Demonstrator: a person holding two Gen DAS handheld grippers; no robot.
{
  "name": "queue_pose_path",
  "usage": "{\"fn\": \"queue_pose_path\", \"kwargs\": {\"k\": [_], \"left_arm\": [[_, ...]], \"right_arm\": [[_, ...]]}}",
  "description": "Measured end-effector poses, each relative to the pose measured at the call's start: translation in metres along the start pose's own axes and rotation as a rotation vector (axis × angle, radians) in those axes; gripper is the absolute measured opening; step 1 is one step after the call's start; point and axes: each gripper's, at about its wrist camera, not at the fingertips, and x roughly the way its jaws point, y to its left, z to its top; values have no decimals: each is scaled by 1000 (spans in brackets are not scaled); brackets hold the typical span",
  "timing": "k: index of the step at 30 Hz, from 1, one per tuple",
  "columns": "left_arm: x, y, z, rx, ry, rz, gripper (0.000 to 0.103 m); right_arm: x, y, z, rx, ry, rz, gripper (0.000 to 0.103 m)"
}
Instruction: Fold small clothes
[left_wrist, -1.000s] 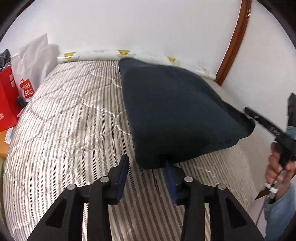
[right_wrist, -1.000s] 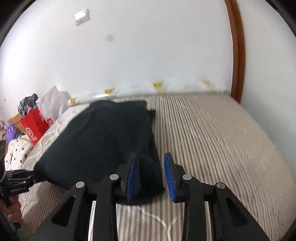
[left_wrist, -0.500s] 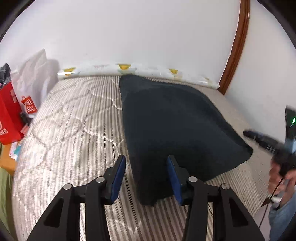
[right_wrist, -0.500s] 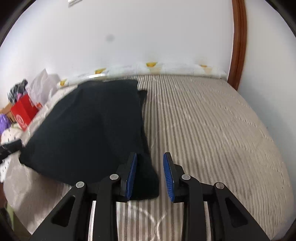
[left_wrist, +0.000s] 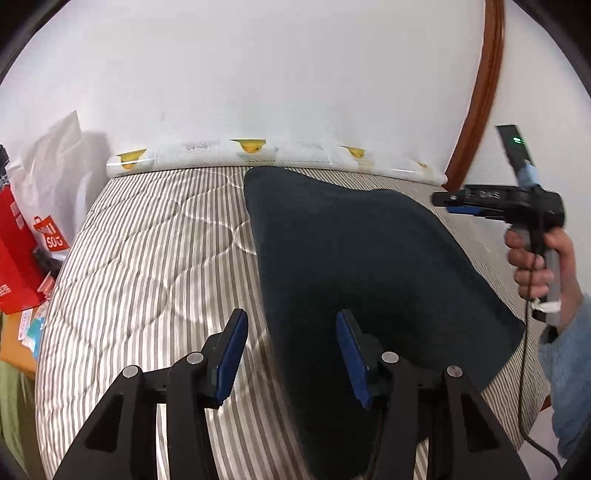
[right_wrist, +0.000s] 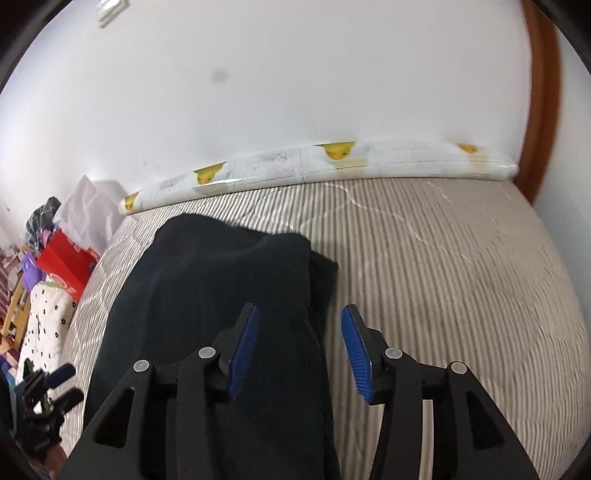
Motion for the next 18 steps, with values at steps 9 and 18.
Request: {"fn": "queue_pose_path", "kwargs": {"k": [9,18], "left_arm": [[25,2,2,23,29,-93,47],[29,1,-6,28,59,-126,48]], "right_arm": [[80,-19,38,160,136,98,48],[47,-28,38,73,-110,128,9]]}}
